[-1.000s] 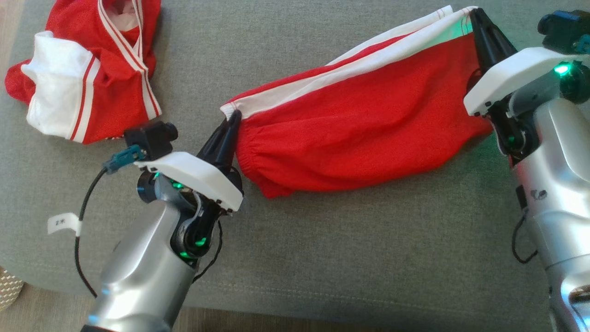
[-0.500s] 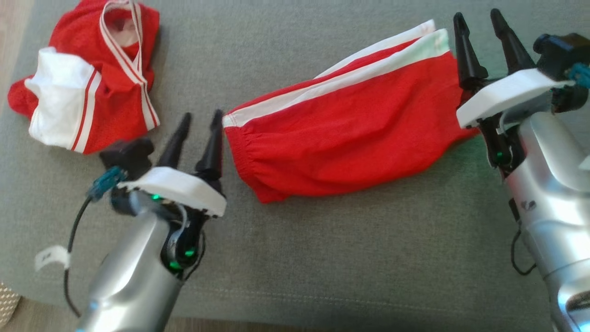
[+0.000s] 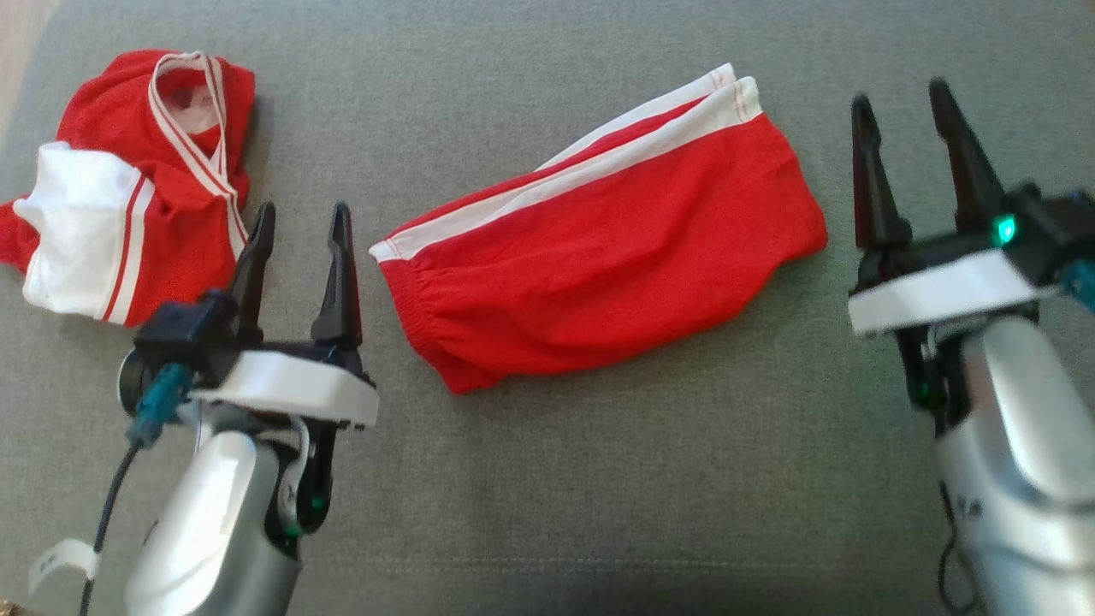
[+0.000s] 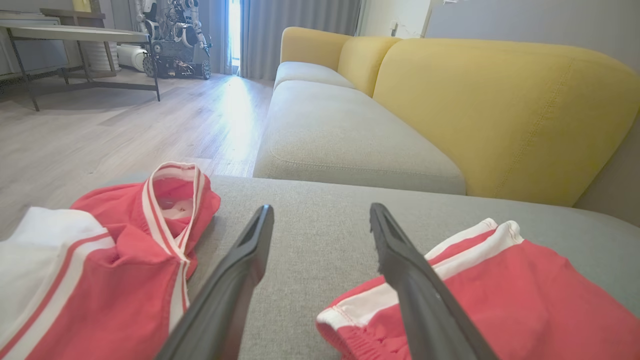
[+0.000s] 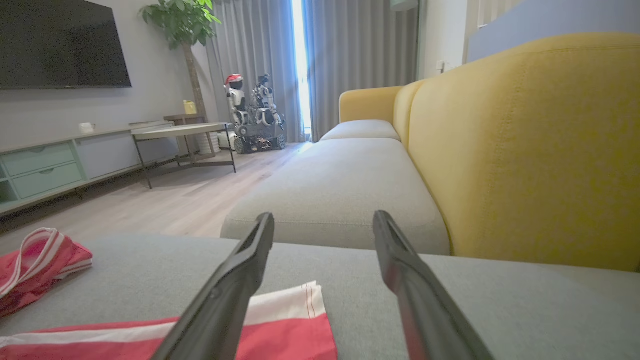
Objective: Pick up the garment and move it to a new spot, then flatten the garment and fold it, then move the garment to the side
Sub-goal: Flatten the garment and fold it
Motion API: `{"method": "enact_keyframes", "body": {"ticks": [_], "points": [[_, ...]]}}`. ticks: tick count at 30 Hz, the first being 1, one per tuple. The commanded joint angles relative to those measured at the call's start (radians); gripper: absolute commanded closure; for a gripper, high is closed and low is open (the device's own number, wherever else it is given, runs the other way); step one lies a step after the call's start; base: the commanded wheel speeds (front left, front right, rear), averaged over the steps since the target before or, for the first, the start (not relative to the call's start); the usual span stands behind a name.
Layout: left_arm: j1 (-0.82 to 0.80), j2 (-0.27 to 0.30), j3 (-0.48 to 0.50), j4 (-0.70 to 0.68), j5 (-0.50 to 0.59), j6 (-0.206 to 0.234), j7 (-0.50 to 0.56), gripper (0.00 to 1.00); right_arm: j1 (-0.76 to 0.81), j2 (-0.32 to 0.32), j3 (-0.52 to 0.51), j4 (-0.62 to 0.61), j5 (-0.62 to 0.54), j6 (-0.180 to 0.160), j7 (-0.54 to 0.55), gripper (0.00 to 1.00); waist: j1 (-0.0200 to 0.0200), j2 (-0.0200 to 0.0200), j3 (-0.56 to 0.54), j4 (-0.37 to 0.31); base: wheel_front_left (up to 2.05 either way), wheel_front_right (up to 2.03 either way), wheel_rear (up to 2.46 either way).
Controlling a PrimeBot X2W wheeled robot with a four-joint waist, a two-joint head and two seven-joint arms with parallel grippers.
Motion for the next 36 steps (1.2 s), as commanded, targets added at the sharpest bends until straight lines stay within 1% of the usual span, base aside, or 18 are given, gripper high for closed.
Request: {"method": "enact_keyframes", "body": {"ticks": [1, 7, 15, 29, 33, 36], "points": [[-0.014, 0.03, 0.04, -0.034, 0.011, 0.006, -0.007, 0.0, 0.016, 0.014, 0.004, -0.047, -0.012, -0.001, 0.012, 0.0, 0.0, 0.0, -0.005, -0.005, 0.0, 0.0, 0.0], [0.022, 0.029, 0.047, -0.007, 0.044, 0.008, -0.007, 0.0, 0.156, 0.056, -0.043, -0.181, -0.07, -0.001, 0.082, 0.0, 0.0, 0.0, -0.023, -0.018, 0.0, 0.0, 0.0], [0.038, 0.019, 0.042, 0.036, 0.065, 0.001, -0.008, 0.0, 0.233, 0.086, -0.057, -0.248, -0.082, -0.001, 0.137, 0.0, 0.0, 0.0, -0.041, -0.019, 0.0, 0.0, 0.0], [0.029, 0.013, 0.043, 0.057, 0.083, -0.008, -0.008, 0.0, 0.237, 0.094, -0.066, -0.266, -0.078, -0.001, 0.168, 0.0, 0.0, 0.0, -0.047, -0.015, 0.0, 0.0, 0.0], [0.024, 0.011, 0.046, 0.054, 0.085, -0.008, -0.008, 0.0, 0.216, 0.089, -0.076, -0.248, -0.075, -0.001, 0.182, 0.0, 0.0, 0.0, -0.038, -0.01, 0.0, 0.0, 0.0], [0.009, 0.009, 0.047, 0.049, 0.086, -0.012, -0.008, 0.0, 0.169, 0.071, -0.072, -0.197, -0.081, -0.001, 0.204, 0.0, 0.0, 0.0, -0.016, 0.0, 0.0, 0.0, 0.0]]}}
